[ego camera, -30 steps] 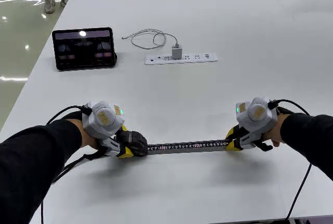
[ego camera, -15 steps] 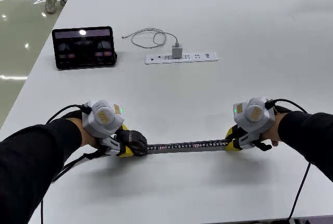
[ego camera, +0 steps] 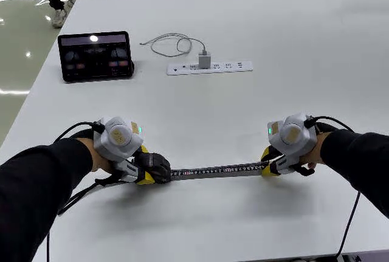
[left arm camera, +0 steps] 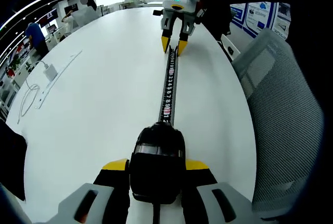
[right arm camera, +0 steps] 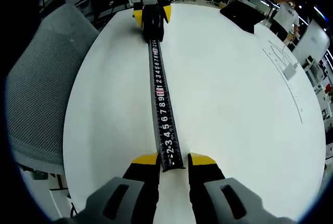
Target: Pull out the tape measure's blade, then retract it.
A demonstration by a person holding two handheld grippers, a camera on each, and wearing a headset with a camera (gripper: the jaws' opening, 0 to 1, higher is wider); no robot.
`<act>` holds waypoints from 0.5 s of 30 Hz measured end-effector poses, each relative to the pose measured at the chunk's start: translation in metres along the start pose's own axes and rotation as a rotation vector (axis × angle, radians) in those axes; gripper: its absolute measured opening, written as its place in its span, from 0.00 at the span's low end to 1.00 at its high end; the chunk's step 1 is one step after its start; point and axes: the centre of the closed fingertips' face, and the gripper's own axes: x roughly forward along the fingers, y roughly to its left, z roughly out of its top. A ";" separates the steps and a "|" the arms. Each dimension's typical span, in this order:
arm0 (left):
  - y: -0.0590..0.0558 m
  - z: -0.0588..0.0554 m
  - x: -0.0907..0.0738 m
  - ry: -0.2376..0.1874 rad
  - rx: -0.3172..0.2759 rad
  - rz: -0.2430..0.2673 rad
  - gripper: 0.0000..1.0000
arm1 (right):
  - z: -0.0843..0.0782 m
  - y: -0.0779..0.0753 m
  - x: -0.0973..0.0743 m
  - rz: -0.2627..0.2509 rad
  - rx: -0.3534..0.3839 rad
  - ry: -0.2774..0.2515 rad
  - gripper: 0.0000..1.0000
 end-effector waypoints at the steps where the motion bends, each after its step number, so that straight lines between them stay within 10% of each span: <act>1: 0.000 0.000 0.000 0.003 0.003 0.000 0.34 | 0.000 0.000 0.000 -0.004 0.003 0.001 0.17; 15: 0.002 -0.003 0.001 0.029 0.016 0.001 0.34 | -0.005 -0.003 -0.009 -0.032 0.087 0.001 0.41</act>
